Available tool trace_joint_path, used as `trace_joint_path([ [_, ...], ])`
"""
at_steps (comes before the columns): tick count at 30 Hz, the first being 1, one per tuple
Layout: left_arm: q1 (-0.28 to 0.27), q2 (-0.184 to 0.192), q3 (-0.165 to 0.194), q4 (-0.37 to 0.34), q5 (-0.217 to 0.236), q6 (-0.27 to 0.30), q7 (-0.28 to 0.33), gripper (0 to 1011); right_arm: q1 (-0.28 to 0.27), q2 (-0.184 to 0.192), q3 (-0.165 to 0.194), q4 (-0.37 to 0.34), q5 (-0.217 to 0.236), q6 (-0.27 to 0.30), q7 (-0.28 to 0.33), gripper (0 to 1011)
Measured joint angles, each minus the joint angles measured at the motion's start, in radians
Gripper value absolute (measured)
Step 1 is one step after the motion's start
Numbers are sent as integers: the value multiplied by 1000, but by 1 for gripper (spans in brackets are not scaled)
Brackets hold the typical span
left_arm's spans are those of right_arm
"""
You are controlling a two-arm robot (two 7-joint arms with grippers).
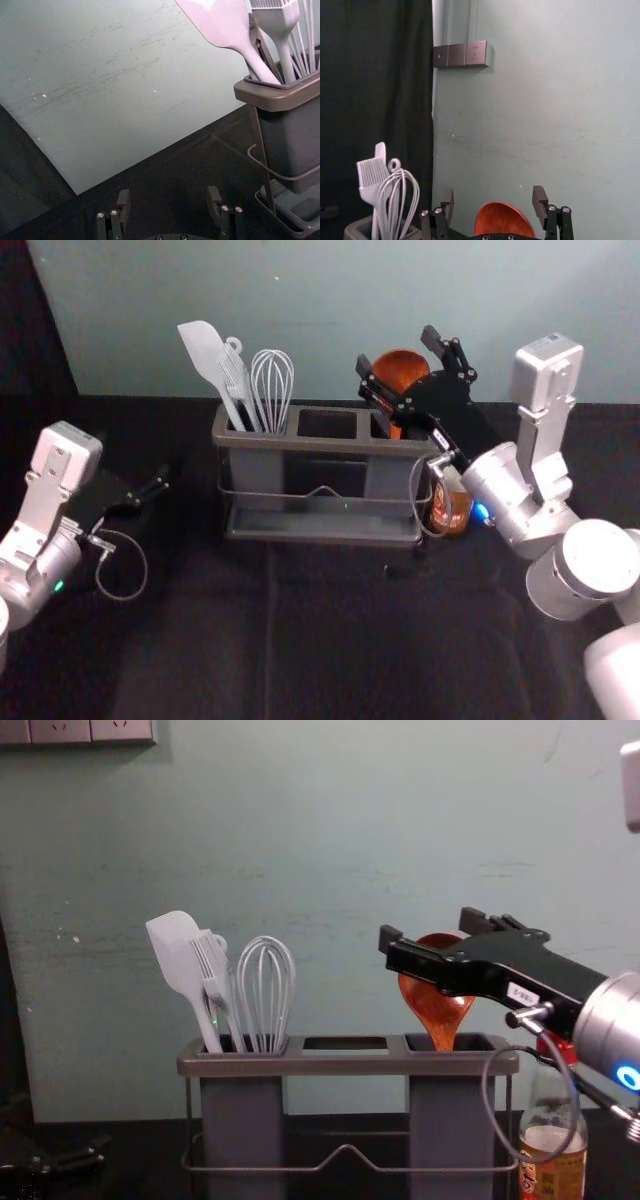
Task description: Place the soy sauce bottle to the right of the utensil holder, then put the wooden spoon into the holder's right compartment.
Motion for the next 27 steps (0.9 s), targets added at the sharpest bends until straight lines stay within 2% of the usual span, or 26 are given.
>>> trace_joint_path([
  [4,0,0,0,0,0,0,0,1005,-50,18,7,-79,-6,37,-17,1002],
  [7,0,0,0,0,0,0,0,1005,-118,41,17,-171,-5,61,-25,1003],
  [11,0,0,0,0,0,0,0,1005,-175,63,25,-242,1,84,-28,1003],
  [14,0,0,0,0,0,0,0,1005,-255,93,36,-321,6,111,-29,1002],
  [20,0,0,0,0,0,0,0,1005,-348,124,45,-387,7,152,-35,1002],
  [23,0,0,0,0,0,0,0,1005,-389,137,49,-417,-3,232,-55,1002],
  [24,0,0,0,0,0,0,0,1005,-406,139,51,-431,-18,290,-77,1002],
  [26,0,0,0,0,0,0,0,1005,-419,136,56,-441,-31,354,-103,1002],
  [27,0,0,0,0,0,0,0,1005,-427,129,64,-446,-42,414,-127,1003],
])
